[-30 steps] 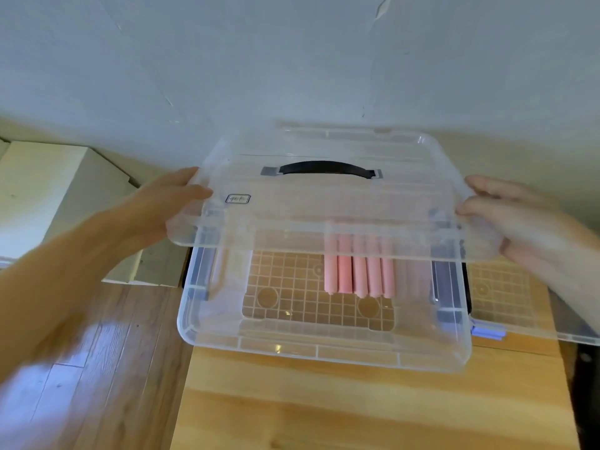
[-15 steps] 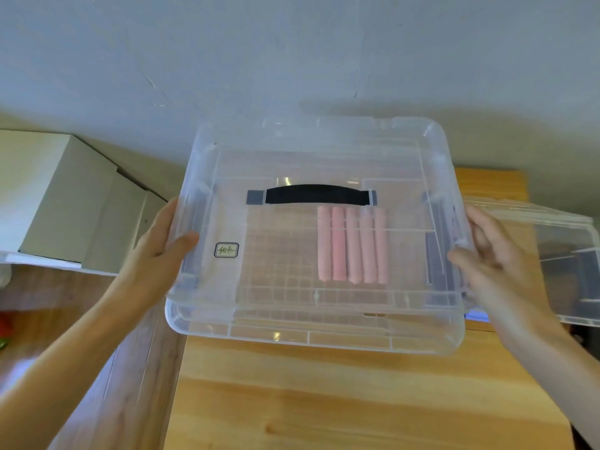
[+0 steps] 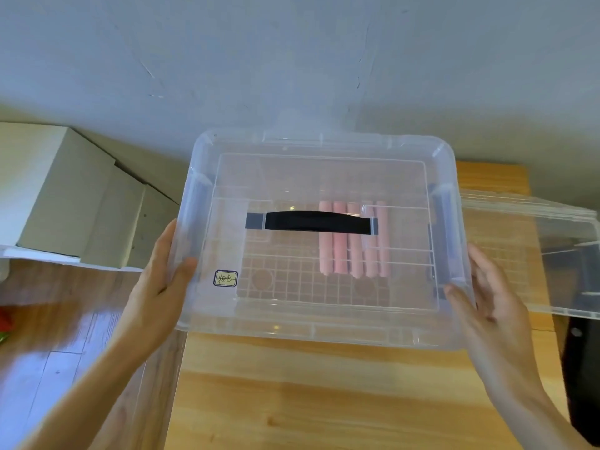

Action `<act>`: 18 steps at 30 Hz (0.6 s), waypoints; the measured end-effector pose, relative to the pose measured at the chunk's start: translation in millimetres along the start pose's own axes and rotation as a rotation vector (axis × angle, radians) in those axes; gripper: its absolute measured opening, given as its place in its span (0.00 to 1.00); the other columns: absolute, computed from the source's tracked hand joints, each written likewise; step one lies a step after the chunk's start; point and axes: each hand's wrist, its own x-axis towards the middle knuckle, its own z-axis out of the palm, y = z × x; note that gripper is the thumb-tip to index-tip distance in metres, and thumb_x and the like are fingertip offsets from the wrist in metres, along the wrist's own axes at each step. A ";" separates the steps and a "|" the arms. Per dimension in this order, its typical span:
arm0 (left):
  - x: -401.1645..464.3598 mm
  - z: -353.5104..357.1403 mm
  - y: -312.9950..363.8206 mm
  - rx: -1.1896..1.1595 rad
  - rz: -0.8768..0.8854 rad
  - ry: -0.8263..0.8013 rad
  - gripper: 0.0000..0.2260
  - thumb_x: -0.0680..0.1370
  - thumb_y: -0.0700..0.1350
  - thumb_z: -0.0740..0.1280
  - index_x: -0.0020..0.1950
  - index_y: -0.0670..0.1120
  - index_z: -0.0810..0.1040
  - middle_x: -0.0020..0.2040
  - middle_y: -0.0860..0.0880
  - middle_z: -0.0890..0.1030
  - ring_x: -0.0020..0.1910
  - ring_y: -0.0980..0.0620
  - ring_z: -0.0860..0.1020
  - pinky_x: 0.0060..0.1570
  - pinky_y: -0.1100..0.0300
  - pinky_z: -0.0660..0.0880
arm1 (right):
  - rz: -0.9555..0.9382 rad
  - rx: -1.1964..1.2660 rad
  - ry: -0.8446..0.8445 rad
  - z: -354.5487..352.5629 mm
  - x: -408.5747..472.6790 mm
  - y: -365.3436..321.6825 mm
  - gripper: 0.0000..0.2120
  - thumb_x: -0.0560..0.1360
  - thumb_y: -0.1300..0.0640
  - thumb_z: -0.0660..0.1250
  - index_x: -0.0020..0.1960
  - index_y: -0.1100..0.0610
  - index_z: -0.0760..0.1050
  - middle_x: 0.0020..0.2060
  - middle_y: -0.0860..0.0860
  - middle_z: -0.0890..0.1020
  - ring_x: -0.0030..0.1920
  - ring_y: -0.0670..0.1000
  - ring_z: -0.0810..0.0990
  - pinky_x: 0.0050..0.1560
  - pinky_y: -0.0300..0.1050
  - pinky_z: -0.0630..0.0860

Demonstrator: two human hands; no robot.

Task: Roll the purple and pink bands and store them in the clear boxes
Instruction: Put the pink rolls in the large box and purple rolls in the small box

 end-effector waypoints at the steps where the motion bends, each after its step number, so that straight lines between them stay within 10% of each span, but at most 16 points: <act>1: -0.3 1.7 0.3 0.002 0.000 0.007 0.24 0.84 0.45 0.57 0.78 0.61 0.57 0.69 0.61 0.70 0.67 0.57 0.69 0.63 0.57 0.65 | -0.008 -0.004 0.000 1.0 -0.7 0.0 0.29 0.80 0.61 0.64 0.75 0.40 0.63 0.73 0.36 0.68 0.73 0.37 0.64 0.74 0.45 0.63; 5: -1.6 10.1 0.3 0.025 0.000 0.045 0.24 0.85 0.44 0.55 0.79 0.60 0.55 0.60 0.72 0.68 0.60 0.61 0.68 0.55 0.67 0.64 | -0.029 -0.034 0.022 6.5 -1.9 2.6 0.28 0.81 0.60 0.62 0.76 0.42 0.61 0.73 0.34 0.65 0.71 0.32 0.61 0.63 0.28 0.59; 10: -2.2 16.9 -3.8 0.142 0.051 0.115 0.23 0.85 0.47 0.55 0.79 0.57 0.55 0.72 0.46 0.73 0.66 0.40 0.73 0.59 0.48 0.69 | -0.046 -0.047 0.026 6.5 -0.2 7.0 0.26 0.81 0.59 0.63 0.75 0.42 0.63 0.71 0.36 0.69 0.71 0.38 0.66 0.67 0.37 0.63; 18: 20.5 7.4 6.9 -0.121 -0.168 0.130 0.25 0.81 0.59 0.58 0.76 0.51 0.64 0.70 0.53 0.72 0.68 0.53 0.70 0.58 0.64 0.65 | 0.012 -0.113 0.108 4.0 46.6 -7.5 0.24 0.75 0.47 0.70 0.68 0.49 0.69 0.61 0.41 0.73 0.63 0.44 0.72 0.64 0.44 0.69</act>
